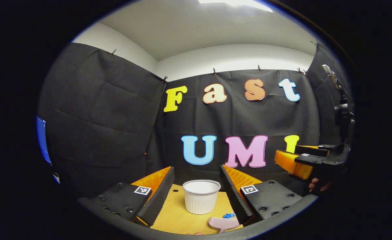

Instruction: Pick up the small broom and dustpan from the desktop, sweep the trash into the dustpan with the broom, and then empty the trash into the garbage bin.

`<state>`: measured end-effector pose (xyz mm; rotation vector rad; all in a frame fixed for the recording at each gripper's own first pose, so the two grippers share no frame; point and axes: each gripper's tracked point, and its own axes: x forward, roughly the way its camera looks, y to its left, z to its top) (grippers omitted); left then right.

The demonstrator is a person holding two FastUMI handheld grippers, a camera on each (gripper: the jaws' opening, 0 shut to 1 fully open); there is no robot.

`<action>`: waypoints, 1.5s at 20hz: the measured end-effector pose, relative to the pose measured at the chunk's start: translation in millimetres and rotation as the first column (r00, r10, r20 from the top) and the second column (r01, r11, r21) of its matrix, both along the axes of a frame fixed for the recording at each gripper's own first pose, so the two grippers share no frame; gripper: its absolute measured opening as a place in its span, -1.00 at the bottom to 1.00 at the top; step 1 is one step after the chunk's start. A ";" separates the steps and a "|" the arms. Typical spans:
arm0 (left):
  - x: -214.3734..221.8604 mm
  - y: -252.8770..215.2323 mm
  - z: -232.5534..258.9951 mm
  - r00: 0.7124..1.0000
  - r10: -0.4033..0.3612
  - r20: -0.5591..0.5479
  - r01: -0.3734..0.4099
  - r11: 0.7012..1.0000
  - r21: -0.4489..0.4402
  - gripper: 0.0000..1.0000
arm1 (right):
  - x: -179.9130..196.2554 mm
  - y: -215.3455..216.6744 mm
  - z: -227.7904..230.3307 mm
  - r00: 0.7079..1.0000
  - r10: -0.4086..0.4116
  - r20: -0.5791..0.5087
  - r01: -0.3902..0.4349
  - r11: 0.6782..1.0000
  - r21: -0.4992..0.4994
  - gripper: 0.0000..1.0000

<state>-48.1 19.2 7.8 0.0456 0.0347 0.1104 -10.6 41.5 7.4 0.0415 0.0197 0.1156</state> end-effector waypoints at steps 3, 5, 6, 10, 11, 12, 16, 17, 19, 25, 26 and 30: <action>1.1 1.1 -1.0 1.000 0.001 0.001 -0.001 1.000 0.003 0.60 | 0.9 3.3 1.0 1.000 0.002 0.009 -0.002 1.000 -0.006 0.86; 1.8 2.3 -1.1 1.000 0.001 -0.002 -0.001 1.000 0.001 0.60 | 0.7 5.6 0.0 1.000 0.006 0.007 -0.006 1.000 -0.010 0.94; 2.5 2.5 -1.5 1.000 0.000 -0.003 0.000 1.000 -0.001 0.60 | 0.9 6.7 0.2 1.000 0.007 0.007 -0.007 1.000 -0.010 0.86; 2.5 3.0 -2.8 1.000 -0.001 -0.006 0.001 1.000 -0.001 0.60 | 1.0 7.6 0.8 1.000 0.005 0.009 -0.005 1.000 -0.014 0.94; 2.5 3.5 -2.5 1.000 -0.001 -0.006 0.001 1.000 0.001 0.60 | 0.9 7.4 2.0 1.000 0.003 0.011 -0.003 1.000 -0.013 0.94; 2.7 3.5 -1.2 1.000 -0.002 -0.004 0.002 1.000 0.002 0.60 | 1.1 8.2 2.0 1.000 0.002 0.013 -0.001 1.000 -0.014 0.86; 3.2 3.4 0.2 1.000 -0.008 0.000 0.008 1.000 0.004 0.60 | 0.7 9.5 1.2 1.000 0.001 0.013 -0.001 1.000 -0.018 0.94; 2.3 3.8 -0.8 1.000 -0.009 -0.001 0.009 1.000 0.005 0.60 | 0.9 10.1 2.0 1.000 0.002 0.013 -0.001 1.000 -0.019 0.94; 2.1 3.8 -1.1 1.000 -0.010 -0.001 0.010 1.000 0.003 0.60 | -1.8 10.1 3.7 1.000 0.001 0.017 -0.001 1.000 -0.021 0.94; 1.1 0.6 -0.8 1.000 -0.019 -0.003 0.019 1.000 0.004 0.60 | -4.4 7.4 4.6 1.000 -0.010 0.017 0.010 1.000 -0.019 0.94; 1.8 -0.5 0.4 1.000 -0.021 -0.001 0.021 1.000 0.005 0.60 | -4.1 6.3 4.6 1.000 -0.013 0.017 0.013 1.000 -0.018 0.94; 1.4 -3.4 2.0 0.999 -0.036 0.002 0.036 0.999 0.008 0.60 | -4.6 3.2 5.2 1.000 -0.021 0.019 0.021 1.000 -0.020 0.94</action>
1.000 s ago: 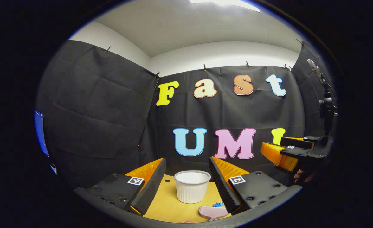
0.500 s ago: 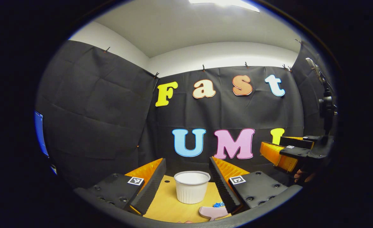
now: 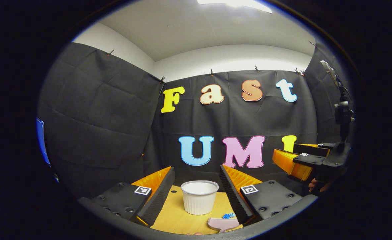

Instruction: Pick up the small broom and dustpan from the desktop, sweep the trash into the dustpan with the broom, and then empty the trash into the garbage bin.

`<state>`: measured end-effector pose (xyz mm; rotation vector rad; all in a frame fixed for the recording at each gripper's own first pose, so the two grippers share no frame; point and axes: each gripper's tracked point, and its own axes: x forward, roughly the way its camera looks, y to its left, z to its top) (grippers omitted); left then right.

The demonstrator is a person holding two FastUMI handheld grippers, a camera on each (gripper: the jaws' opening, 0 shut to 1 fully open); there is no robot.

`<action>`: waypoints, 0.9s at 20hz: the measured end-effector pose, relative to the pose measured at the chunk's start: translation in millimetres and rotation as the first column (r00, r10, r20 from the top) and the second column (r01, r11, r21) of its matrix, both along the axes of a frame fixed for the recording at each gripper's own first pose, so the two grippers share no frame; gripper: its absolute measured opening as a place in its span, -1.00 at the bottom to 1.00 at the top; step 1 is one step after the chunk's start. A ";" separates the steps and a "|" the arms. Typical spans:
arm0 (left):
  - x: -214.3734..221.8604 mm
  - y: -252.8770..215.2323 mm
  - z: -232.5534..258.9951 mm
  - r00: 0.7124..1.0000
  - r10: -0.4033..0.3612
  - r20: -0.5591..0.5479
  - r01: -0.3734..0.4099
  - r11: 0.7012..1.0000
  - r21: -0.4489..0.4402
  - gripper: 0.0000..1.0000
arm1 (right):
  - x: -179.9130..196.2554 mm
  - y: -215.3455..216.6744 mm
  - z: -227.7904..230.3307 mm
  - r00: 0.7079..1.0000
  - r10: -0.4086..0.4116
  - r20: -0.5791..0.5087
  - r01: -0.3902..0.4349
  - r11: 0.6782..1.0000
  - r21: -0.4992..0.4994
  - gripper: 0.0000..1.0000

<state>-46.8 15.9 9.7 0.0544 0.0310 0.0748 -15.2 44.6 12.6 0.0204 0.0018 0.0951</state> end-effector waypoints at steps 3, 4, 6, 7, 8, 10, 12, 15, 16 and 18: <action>2.3 -2.2 -2.6 1.000 -0.006 -0.003 0.006 1.000 -0.004 0.60 | -0.3 -1.1 -0.2 1.000 -0.004 -0.002 0.004 1.000 -0.001 0.94; 2.6 -2.3 -2.7 1.000 -0.006 -0.005 0.006 1.000 -0.006 0.60 | 0.4 -1.2 -1.0 1.000 -0.005 -0.003 0.005 1.000 -0.001 0.94; 2.9 -2.1 -2.7 1.000 -0.006 -0.005 0.006 1.000 -0.008 0.60 | 1.0 -1.4 0.0 1.000 -0.005 -0.002 0.005 1.000 0.001 0.94; 4.2 -0.8 -3.2 1.000 -0.003 -0.004 0.003 1.000 -0.006 0.60 | 1.2 -0.7 0.1 1.000 -0.004 -0.001 0.004 1.000 0.000 0.94; 4.5 -0.4 -2.6 1.000 -0.003 -0.004 0.003 1.000 -0.005 0.60 | 2.6 0.8 -1.4 1.000 -0.003 -0.003 0.003 1.000 -0.002 0.94; 4.5 1.1 -2.2 1.000 0.000 -0.004 0.000 1.000 -0.003 0.60 | 3.5 2.5 -2.7 1.000 0.001 -0.004 -0.001 1.000 -0.002 0.86; 5.6 1.4 -3.3 1.000 0.002 -0.004 -0.002 1.000 -0.002 0.60 | 4.9 4.0 -3.6 1.000 0.005 -0.006 -0.005 1.000 -0.001 0.94; 5.0 3.6 -5.3 1.000 0.007 -0.009 -0.007 1.000 -0.005 0.60 | 6.1 6.3 -5.0 1.000 0.009 -0.012 -0.009 1.000 -0.002 0.86; 5.0 4.9 -4.1 1.000 0.010 -0.008 -0.010 1.000 -0.005 0.60 | 7.2 6.8 -6.0 1.000 0.010 -0.012 -0.010 1.000 -0.001 0.94; 7.0 6.4 -4.8 1.000 0.013 -0.010 -0.013 1.000 -0.004 0.60 | 7.7 7.4 -5.5 1.000 0.011 -0.010 -0.011 1.000 -0.002 0.94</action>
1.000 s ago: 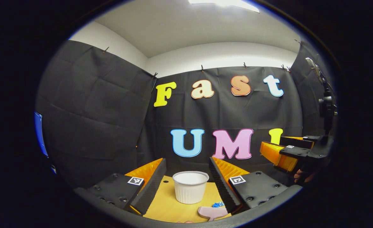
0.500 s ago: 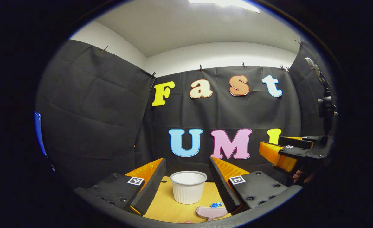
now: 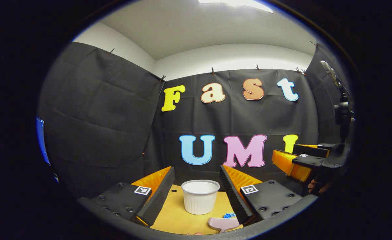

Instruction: Pick up the small broom and dustpan from the desktop, sweep the trash into the dustpan with the broom, and then empty the trash into the garbage bin.

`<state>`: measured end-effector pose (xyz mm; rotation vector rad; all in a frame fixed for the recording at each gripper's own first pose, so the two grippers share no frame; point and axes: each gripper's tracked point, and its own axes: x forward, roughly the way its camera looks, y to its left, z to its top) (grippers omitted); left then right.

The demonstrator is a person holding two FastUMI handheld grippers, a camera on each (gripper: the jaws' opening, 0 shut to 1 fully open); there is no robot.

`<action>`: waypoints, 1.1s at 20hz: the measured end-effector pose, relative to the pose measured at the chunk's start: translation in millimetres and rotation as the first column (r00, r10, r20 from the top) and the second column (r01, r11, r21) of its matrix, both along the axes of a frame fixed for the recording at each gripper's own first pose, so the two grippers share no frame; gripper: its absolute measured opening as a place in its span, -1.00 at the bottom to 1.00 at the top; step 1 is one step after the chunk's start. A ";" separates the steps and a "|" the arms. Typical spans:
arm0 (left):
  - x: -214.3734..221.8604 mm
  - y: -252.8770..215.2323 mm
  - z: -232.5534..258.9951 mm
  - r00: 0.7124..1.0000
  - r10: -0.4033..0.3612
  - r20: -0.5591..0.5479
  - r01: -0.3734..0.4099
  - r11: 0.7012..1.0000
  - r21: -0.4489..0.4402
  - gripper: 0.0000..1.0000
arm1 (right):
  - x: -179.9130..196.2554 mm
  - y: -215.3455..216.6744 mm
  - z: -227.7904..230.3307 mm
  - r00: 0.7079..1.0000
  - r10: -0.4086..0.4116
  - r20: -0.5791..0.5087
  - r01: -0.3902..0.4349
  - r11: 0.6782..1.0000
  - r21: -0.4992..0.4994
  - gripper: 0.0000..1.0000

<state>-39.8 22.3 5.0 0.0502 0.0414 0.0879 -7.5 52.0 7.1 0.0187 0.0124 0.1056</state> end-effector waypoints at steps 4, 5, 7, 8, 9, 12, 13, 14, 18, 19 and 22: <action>1.9 0.4 0.7 1.000 -0.002 0.001 0.002 1.000 0.003 0.60 | 1.8 0.2 -1.9 1.000 -0.004 -0.004 0.004 1.000 0.001 1.00; 2.4 -0.6 0.3 1.000 -0.004 0.003 0.004 1.000 0.004 0.60 | 2.9 0.1 -2.6 1.000 -0.005 -0.006 0.005 1.000 0.001 0.94; 4.0 -0.7 0.8 1.000 -0.008 0.004 0.008 1.000 0.006 0.60 | 2.4 -0.3 -2.3 1.000 -0.008 -0.006 0.007 1.000 -0.001 1.00; 4.4 -1.2 1.3 1.000 -0.010 0.003 0.010 1.000 0.006 0.60 | 2.4 -0.7 -2.8 1.000 -0.009 -0.007 0.009 1.000 -0.001 0.94; 3.6 -1.1 0.4 1.000 -0.012 0.002 0.012 1.000 0.005 0.60 | 2.8 0.3 -2.9 1.000 -0.008 -0.006 0.008 1.000 -0.001 1.00; 7.4 -2.1 -2.7 1.000 -0.018 -0.004 0.018 1.000 -0.004 0.60 | 3.6 -1.1 -4.1 1.000 -0.013 -0.010 0.013 1.000 -0.006 0.94; 7.9 -2.5 -5.3 1.000 -0.021 -0.009 0.021 1.000 -0.007 0.60 | 2.5 -1.4 -3.6 1.000 -0.014 -0.009 0.014 1.000 -0.004 0.94; 7.5 -2.7 -4.7 1.000 -0.023 -0.012 0.023 1.000 -0.008 0.60 | 2.4 -2.3 -3.5 1.000 -0.018 -0.007 0.018 1.000 -0.005 0.86; 8.2 -6.5 -3.7 0.999 -0.043 0.000 0.043 0.999 -0.023 0.60 | -1.0 -13.1 6.7 0.999 -0.047 0.022 0.047 0.999 -0.008 0.86; 10.0 -7.5 -5.0 0.999 -0.051 0.001 0.051 0.998 -0.022 0.60 | -1.6 -16.7 9.4 0.998 -0.057 0.030 0.057 0.998 -0.007 0.94; 16.7 -11.2 -9.1 0.998 -0.068 -0.011 0.068 0.997 -0.023 0.60 | -3.9 -26.5 9.2 0.996 -0.087 0.033 0.087 0.996 -0.007 0.94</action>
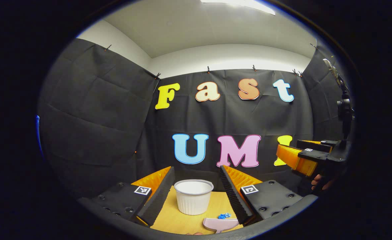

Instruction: Pick up the small broom and dustpan from the desktop, sweep the trash into the dustpan with the broom, and then empty the trash into the garbage bin.

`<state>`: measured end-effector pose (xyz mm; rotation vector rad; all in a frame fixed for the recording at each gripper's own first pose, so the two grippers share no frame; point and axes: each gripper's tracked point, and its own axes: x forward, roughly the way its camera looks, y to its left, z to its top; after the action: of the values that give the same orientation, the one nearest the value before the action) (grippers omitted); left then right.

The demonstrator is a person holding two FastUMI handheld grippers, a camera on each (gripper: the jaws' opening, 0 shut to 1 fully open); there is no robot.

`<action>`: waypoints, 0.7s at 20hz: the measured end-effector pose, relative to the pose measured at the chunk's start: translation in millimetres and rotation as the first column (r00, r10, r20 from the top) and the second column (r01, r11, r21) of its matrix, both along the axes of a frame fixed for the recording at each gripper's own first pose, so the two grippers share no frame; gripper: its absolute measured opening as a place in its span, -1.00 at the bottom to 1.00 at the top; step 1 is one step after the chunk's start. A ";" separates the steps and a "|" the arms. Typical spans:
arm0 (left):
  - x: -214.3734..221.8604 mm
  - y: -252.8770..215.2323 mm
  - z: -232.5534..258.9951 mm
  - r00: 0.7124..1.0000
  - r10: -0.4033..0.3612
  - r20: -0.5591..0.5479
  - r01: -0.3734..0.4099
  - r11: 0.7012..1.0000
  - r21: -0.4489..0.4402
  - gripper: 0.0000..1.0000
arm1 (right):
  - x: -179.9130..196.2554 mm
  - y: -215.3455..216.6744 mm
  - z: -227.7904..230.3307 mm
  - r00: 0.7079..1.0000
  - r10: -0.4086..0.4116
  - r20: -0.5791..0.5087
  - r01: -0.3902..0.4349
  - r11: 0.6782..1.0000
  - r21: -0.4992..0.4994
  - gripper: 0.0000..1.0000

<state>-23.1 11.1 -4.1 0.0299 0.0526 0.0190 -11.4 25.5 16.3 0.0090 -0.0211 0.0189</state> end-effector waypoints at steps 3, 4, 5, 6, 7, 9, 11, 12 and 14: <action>3.8 -5.5 -3.8 1.000 -0.021 -0.008 0.021 1.000 -0.021 0.60 | -2.6 -7.2 -0.7 1.000 -0.021 -0.001 0.021 1.000 -0.007 0.94; 5.4 -6.8 -4.9 1.000 -0.026 -0.011 0.025 0.999 -0.024 0.60 | -3.1 -9.3 -0.7 1.000 -0.028 0.000 0.028 1.000 -0.013 0.94; 7.2 -7.9 -6.0 0.999 -0.033 -0.013 0.032 0.999 -0.024 0.60 | -3.4 -10.2 -1.0 1.000 -0.030 0.000 0.030 0.999 -0.017 0.94; 9.0 -9.9 -6.1 0.999 -0.039 -0.015 0.039 0.999 -0.024 0.60 | -4.0 -11.1 -1.1 0.999 -0.034 0.001 0.034 0.999 -0.019 0.94; 9.4 -11.5 -5.9 0.999 -0.044 -0.015 0.044 0.999 -0.024 0.60 | -4.2 -12.3 -0.8 0.999 -0.036 0.003 0.036 0.999 -0.020 0.94; 11.6 -15.0 -8.4 0.998 -0.056 -0.015 0.056 0.998 -0.017 0.60 | -4.2 -13.1 -6.8 0.999 -0.040 -0.008 0.040 0.999 -0.017 0.94; 11.1 -14.4 -17.8 0.997 -0.072 -0.023 0.072 0.997 0.005 0.60 | -4.0 -10.8 -19.8 0.999 -0.040 -0.032 0.040 0.999 -0.020 0.94; 10.8 -12.7 -26.3 0.996 -0.085 -0.040 0.085 0.996 0.012 0.60 | -3.1 -9.0 -29.5 0.998 -0.037 -0.051 0.036 0.999 -0.031 0.94; 11.5 -8.1 -52.1 0.989 -0.106 -0.101 0.110 0.993 0.038 0.60 | -2.6 -9.1 -51.3 0.994 -0.045 -0.099 0.042 0.998 -0.039 0.94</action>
<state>-11.6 3.0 -56.2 0.0770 0.1494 -0.0900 -14.1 16.3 -35.0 -0.0277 0.0788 -0.0247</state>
